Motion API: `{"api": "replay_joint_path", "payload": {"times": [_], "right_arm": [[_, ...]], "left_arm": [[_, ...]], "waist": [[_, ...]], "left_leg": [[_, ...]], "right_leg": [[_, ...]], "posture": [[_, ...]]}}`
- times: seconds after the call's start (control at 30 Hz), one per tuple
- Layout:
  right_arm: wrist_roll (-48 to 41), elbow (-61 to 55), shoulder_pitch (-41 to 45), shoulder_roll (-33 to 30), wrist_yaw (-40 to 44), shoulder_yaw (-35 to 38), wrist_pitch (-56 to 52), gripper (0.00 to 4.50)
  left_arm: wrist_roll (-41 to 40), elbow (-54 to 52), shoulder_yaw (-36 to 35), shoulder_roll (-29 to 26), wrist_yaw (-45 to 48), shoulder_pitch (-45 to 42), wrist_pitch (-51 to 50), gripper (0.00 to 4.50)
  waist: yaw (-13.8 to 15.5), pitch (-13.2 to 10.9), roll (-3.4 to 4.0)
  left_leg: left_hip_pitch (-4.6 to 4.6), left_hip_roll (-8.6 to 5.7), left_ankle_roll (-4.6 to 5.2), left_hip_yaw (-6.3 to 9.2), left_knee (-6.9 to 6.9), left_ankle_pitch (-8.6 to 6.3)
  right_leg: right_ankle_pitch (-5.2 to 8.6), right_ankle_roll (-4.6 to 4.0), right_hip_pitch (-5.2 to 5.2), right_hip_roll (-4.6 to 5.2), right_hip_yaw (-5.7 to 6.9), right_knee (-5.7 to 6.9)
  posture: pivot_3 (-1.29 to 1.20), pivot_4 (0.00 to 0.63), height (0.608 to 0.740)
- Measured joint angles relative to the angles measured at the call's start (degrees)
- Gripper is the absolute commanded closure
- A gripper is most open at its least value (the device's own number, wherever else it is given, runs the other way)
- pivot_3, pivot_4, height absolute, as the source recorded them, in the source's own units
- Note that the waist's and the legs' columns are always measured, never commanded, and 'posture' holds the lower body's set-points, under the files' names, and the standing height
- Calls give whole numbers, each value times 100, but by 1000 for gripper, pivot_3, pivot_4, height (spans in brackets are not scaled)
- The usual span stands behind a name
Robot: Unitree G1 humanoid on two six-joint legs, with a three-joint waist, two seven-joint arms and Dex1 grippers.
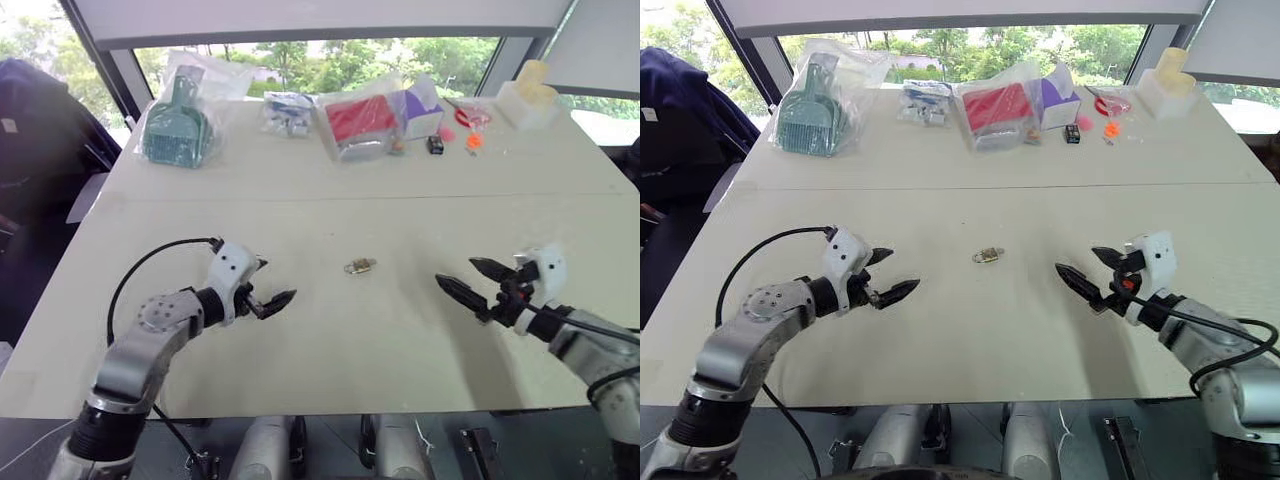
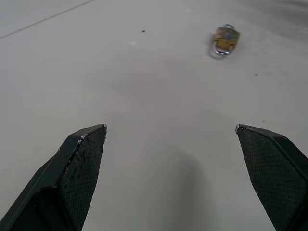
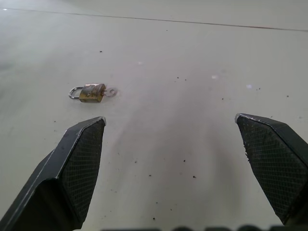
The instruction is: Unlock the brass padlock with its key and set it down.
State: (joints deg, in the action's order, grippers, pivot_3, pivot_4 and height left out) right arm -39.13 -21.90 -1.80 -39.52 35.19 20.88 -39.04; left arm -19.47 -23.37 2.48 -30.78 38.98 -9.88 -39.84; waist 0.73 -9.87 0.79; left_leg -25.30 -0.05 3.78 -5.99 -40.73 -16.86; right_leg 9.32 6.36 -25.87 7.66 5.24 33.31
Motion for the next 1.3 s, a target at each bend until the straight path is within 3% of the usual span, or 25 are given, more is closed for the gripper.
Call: {"api": "replay_joint_path", "payload": {"times": [0.97, 1.07, 1.2, 1.3], "right_arm": [[180, 8, 59, 88, -66, -285, 20, 21], [191, 15, 75, 150, -81, -347, 20, 21], [192, 28, 160, 203, -172, -455, -127, 21], [210, 92, 254, 208, -346, -509, -342, 21]], "left_arm": [[-380, 128, -41, -193, 108, -463, -163, 0], [-357, 394, -19, -472, 334, -862, -169, 0], [102, 1403, 517, -984, 990, -1918, 240, 0], [459, 2486, 1031, -912, 1622, -2956, 630, 0]], "waist": [[8, 0, -2], [9, -1, -3], [20, -1, -3], [38, -2, -5]], "left_leg": [[0, -2, -1, -1, -1, 5], [0, -2, -4, 0, -1, 7], [0, -5, -6, -1, -2, 9], [-3, -8, -12, -2, -4, 13]], "right_leg": [[0, 1, 5, -1, 0, -1], [-1, 0, 5, -3, 1, 1], [0, 0, 7, -3, 1, 2], [-1, 1, 10, -3, 1, -4]], "posture": [[0, 150, 735], [0, 150, 735], [0, 150, 735], [0, 150, 735]]}}
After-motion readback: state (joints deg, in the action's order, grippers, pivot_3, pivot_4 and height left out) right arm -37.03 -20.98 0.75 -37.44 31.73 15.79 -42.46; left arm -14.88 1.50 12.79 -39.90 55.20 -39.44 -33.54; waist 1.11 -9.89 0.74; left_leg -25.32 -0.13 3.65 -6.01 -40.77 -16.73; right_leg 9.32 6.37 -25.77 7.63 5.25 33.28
